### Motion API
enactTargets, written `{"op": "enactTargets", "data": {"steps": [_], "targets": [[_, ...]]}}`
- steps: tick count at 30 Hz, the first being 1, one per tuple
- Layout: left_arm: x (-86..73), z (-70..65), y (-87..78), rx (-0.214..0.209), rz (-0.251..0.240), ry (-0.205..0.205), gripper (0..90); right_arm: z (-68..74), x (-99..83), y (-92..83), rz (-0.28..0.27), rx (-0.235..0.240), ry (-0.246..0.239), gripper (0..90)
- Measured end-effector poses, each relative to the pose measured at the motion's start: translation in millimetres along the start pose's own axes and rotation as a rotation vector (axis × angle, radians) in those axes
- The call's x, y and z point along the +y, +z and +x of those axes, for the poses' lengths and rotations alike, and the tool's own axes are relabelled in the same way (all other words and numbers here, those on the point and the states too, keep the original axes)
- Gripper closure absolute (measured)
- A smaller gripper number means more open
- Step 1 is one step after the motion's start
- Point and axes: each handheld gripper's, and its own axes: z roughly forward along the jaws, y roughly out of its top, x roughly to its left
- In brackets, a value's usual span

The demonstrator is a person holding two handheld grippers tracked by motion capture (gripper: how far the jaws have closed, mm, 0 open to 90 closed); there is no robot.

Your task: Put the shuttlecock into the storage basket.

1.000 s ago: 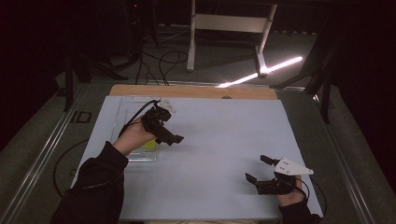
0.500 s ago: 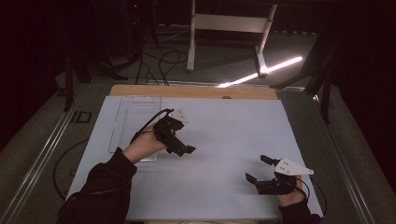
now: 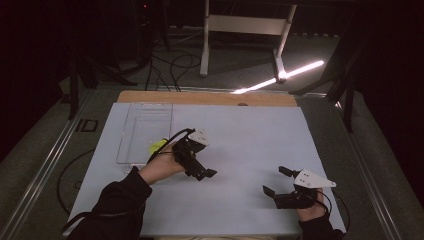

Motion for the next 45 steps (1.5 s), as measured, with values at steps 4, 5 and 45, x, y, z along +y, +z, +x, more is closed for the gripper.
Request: {"op": "enactTargets", "data": {"steps": [4, 5, 45], "targets": [[-6.8, -5.9, 4.3, -0.024, -0.010, -0.001, 0.0, 0.1, 0.1, -0.1, -0.002, -0.001, 0.001, 8.7], [-9.3, -7.1, 5.3, -0.022, -0.003, 0.004, 0.0, 0.1, 0.2, -0.2, -0.002, -0.002, -0.001, 8.7], [-110.8, -35.5, -7.8, -0.087, -0.081, -0.035, 0.0, 0.3, -0.1, 2.0, 0.010, 0.007, 0.009, 8.7]]}}
